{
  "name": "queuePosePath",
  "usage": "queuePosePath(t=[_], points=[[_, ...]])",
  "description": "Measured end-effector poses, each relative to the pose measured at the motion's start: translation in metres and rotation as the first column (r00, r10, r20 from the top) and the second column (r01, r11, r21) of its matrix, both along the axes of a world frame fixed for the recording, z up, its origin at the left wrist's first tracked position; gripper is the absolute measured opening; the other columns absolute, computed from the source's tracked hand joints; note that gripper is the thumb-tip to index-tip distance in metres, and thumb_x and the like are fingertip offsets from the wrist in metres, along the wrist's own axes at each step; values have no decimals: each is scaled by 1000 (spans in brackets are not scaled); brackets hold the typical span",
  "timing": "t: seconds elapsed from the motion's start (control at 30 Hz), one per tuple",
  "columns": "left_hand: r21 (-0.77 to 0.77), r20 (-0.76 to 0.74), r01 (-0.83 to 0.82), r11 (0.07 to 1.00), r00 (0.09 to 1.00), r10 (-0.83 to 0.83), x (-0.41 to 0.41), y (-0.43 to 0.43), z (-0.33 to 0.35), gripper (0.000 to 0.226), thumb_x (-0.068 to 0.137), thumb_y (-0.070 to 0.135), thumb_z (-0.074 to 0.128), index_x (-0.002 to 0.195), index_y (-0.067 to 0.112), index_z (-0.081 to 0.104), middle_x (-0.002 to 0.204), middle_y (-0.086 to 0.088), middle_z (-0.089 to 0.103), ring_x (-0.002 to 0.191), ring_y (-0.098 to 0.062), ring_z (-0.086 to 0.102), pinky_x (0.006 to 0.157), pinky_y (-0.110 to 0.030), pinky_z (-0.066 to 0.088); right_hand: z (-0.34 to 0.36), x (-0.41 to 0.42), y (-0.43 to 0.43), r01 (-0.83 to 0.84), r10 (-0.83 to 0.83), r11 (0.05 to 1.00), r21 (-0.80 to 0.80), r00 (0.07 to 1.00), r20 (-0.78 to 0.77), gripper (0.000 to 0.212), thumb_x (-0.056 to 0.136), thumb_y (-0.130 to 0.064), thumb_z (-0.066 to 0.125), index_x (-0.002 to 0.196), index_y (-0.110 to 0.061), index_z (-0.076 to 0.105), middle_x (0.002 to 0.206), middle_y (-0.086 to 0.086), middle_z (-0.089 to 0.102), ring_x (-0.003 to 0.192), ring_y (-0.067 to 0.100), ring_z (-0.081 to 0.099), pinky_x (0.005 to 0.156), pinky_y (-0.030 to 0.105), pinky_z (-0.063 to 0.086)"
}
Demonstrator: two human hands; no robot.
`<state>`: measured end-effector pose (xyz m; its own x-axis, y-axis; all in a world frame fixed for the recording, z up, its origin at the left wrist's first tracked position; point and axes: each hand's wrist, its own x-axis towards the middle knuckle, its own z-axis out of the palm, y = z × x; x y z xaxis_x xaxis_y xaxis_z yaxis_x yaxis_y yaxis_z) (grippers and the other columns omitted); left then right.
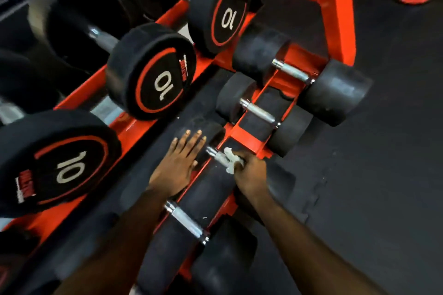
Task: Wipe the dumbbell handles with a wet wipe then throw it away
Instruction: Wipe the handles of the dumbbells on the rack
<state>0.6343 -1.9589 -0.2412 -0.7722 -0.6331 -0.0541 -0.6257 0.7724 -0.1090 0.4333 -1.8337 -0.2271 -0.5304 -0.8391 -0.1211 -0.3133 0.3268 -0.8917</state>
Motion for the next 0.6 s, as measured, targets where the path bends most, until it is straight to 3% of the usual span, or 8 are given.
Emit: queuePosePath(t=[0.1,0.23,0.3,0.37,0.43,0.47,0.5,0.6], points=[[39,24,-25,999,999,24,-6,1,3,75,98,24,35,163,22,-4,170,0,-8,156,-27,-9,126,-51,11,5,-8,-19,-28,35,995,97,997,-75,24,89,-6,56,103,-7,75,103,19,73,96,37,68,83,38,52],[126,12,-42,991,999,41,-5,-3,8,73,95,28,27,163,25,0,170,4,-8,156,-23,-10,126,-50,11,5,1,-47,-48,56,993,110,996,-64,23,91,-8,52,100,1,71,105,22,69,102,38,62,93,34,42],[148,-8,-40,988,999,41,-6,-4,10,74,94,27,30,163,27,3,170,6,-6,156,-21,-10,126,-50,11,0,17,-58,-239,255,953,188,965,-66,31,88,-12,43,98,3,69,105,23,66,108,39,56,108,36,29],[173,-31,-41,984,998,47,-5,-3,12,76,95,24,38,163,29,2,170,9,-8,156,-19,-11,126,-49,10,0,35,-60,-386,437,890,244,875,-210,34,82,-10,41,89,2,71,94,21,70,103,31,53,108,33,29],[199,-51,-45,979,997,56,-3,-3,13,80,96,21,46,163,30,2,170,10,-8,156,-18,-11,126,-50,12,6,47,-56,-287,354,915,284,908,-225,37,80,-5,40,92,-2,74,96,13,73,99,24,56,97,31,39],[192,-53,-45,980,997,56,-3,-3,13,81,96,21,47,163,30,2,170,10,-8,156,-18,-11,126,-51,13,7,47,-56,-244,319,916,318,925,-208,35,84,-1,42,104,-3,71,105,11,71,102,27,59,94,34,43],[186,-58,-44,982,997,55,-4,-3,13,81,96,22,48,163,30,4,170,10,-7,156,-18,-10,125,-51,14,1,45,-56,-205,310,916,344,907,-285,35,86,-1,46,114,-9,66,112,10,70,104,28,62,92,36,46],[170,-74,-36,985,996,49,-3,-4,11,77,97,24,47,163,29,7,170,9,-6,157,-18,-7,125,-51,15,-10,38,-60,-160,303,903,400,895,-328,45,86,-9,50,128,-23,59,120,6,67,113,28,58,94,39,42]])
